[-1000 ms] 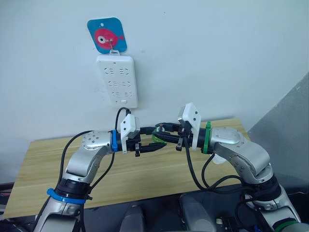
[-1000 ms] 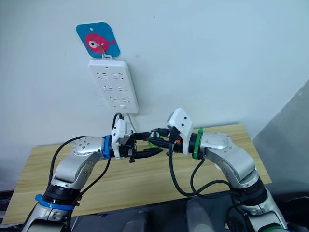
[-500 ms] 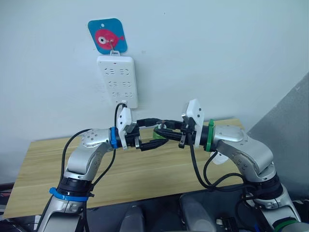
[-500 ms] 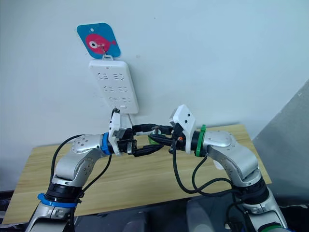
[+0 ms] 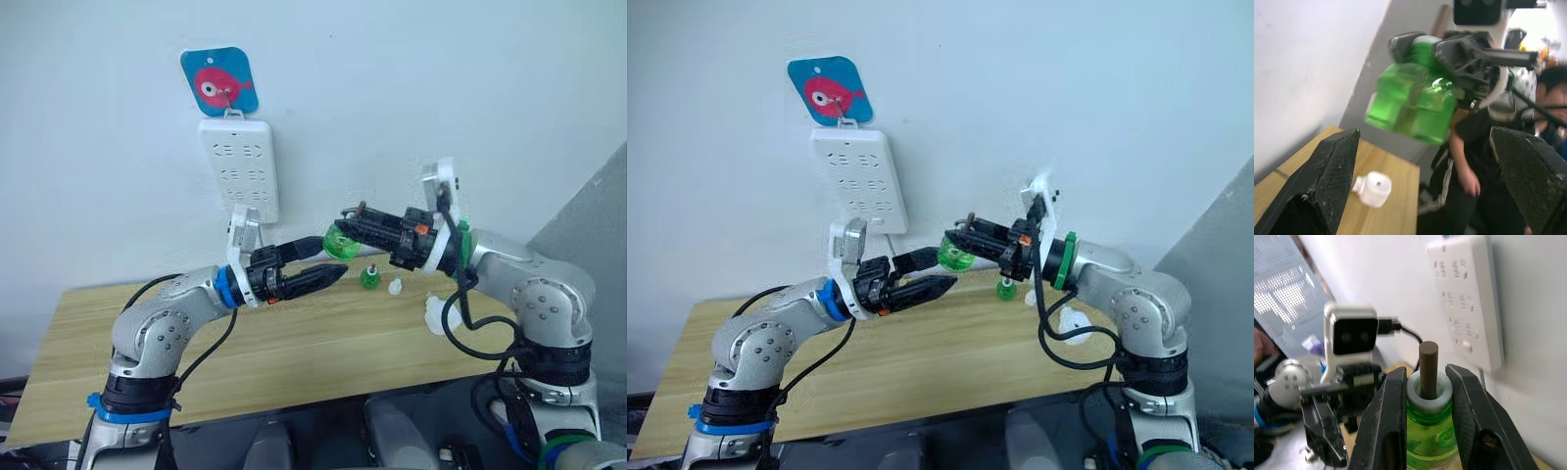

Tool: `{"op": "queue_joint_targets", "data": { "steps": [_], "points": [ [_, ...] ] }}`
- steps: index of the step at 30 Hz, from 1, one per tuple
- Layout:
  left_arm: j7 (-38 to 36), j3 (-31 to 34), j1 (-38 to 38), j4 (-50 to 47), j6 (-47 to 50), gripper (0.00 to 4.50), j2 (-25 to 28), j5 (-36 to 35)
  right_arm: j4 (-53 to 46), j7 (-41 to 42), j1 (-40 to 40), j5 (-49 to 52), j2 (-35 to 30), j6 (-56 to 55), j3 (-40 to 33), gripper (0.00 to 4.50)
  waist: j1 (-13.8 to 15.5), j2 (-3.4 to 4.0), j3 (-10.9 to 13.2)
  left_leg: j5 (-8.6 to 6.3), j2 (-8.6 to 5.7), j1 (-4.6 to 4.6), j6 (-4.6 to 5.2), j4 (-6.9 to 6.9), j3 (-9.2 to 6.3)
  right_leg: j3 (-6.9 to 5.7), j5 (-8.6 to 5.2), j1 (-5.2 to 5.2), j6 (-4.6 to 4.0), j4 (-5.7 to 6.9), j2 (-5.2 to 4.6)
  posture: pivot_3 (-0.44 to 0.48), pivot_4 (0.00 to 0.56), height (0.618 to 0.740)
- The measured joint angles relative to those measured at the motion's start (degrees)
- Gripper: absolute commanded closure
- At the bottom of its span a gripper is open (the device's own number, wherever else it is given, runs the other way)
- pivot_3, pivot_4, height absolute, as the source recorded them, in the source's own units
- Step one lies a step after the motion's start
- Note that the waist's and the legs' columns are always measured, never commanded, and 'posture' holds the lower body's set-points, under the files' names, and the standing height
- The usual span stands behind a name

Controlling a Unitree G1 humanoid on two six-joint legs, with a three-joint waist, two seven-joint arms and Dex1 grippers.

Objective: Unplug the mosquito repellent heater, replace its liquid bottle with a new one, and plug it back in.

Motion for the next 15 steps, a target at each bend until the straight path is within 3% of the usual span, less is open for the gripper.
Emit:
{"op": "queue_joint_targets", "data": {
  "steps": [7, 15],
  "points": [
    [12.9, 2.4, -1.4, -1.1, 1.7, 0.00, -8.4, -6.9, 0.3, -9.7, 0.0, 9.4, 4.3, 2.2, -3.9, 3.67, 0.1, -0.02, -0.3, 0.00, -0.02, -0.02, 0.00, 0.01, 0.01, 0.02, 0.01, 0.00, 0.00, -0.02, 0.00, -0.181, 0.098, 0.720],
    [18.4, 3.5, -2.7, -3.0, 3.6, 0.00, -9.1, -17.4, 1.1, -18.9, 0.3, 21.7, 5.7, 2.7, -5.0, 3.67, -0.3, 0.18, -0.8, -0.01, -0.02, -0.01, 0.02, 0.00, 0.05, 0.03, 0.00, 0.01, 0.00, -0.02, 0.02, -0.180, 0.097, 0.720]
  ]
}}
